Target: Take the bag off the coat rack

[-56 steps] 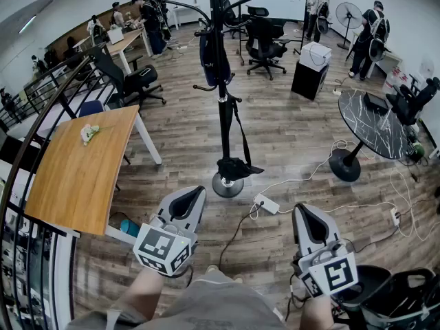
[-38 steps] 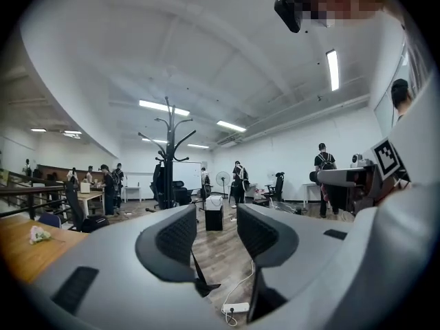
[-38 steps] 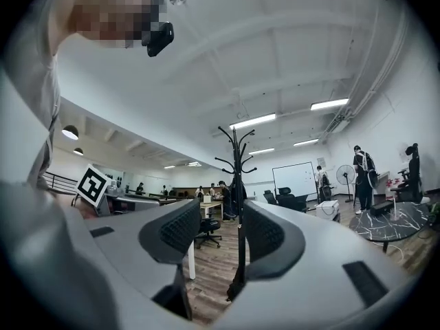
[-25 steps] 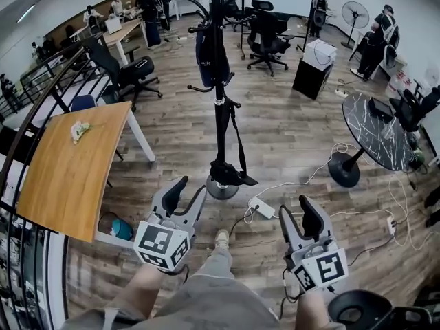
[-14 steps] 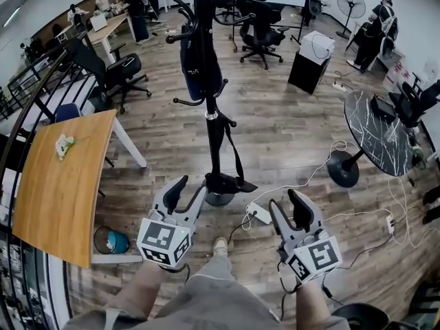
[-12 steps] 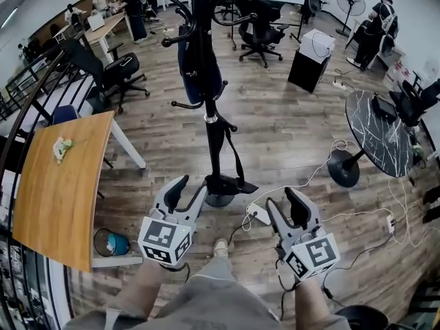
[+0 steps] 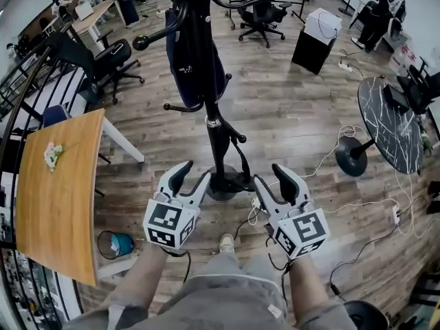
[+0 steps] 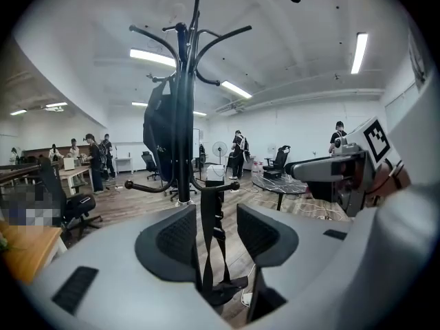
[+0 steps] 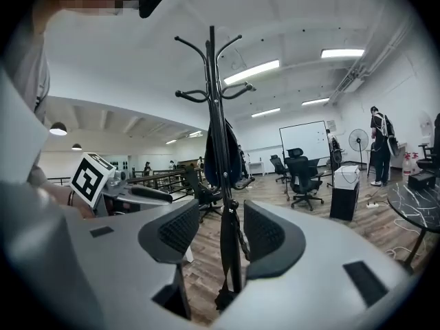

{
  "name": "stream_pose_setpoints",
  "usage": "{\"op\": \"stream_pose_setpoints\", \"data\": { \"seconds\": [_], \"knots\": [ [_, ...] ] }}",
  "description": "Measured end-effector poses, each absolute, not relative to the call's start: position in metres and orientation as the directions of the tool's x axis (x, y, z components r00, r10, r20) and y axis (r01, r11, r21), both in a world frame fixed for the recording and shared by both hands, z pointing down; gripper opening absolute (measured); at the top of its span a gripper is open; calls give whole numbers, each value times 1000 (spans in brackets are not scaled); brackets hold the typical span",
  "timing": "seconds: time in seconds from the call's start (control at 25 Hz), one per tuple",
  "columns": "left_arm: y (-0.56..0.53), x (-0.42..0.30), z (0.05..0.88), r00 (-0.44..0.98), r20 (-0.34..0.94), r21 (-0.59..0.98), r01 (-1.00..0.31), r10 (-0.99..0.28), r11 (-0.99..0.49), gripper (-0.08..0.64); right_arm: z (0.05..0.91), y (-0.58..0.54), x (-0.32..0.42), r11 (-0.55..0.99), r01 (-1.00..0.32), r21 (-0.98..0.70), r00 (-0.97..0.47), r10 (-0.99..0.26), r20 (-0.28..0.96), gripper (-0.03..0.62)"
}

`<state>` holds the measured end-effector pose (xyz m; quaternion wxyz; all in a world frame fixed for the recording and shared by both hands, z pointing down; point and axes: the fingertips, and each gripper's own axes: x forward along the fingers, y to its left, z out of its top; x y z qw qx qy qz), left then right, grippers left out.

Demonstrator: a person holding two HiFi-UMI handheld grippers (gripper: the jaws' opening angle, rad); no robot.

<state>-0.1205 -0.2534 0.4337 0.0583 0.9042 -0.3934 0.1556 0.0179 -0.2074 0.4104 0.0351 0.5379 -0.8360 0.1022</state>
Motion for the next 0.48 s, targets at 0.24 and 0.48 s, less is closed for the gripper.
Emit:
{"op": "stream_pose_setpoints", "data": {
  "seconds": [0.24,0.48],
  "knots": [
    [-283,-110,464,640,358,-8,-727,-680,-687,190,453,-257,10,419,-892,-170,-450,-860,242,202],
    [-312,-90,501,641,430,15,-710,-636,-704,189,501,-295,1,479,-860,-175,-510,-801,313,202]
  ]
}}
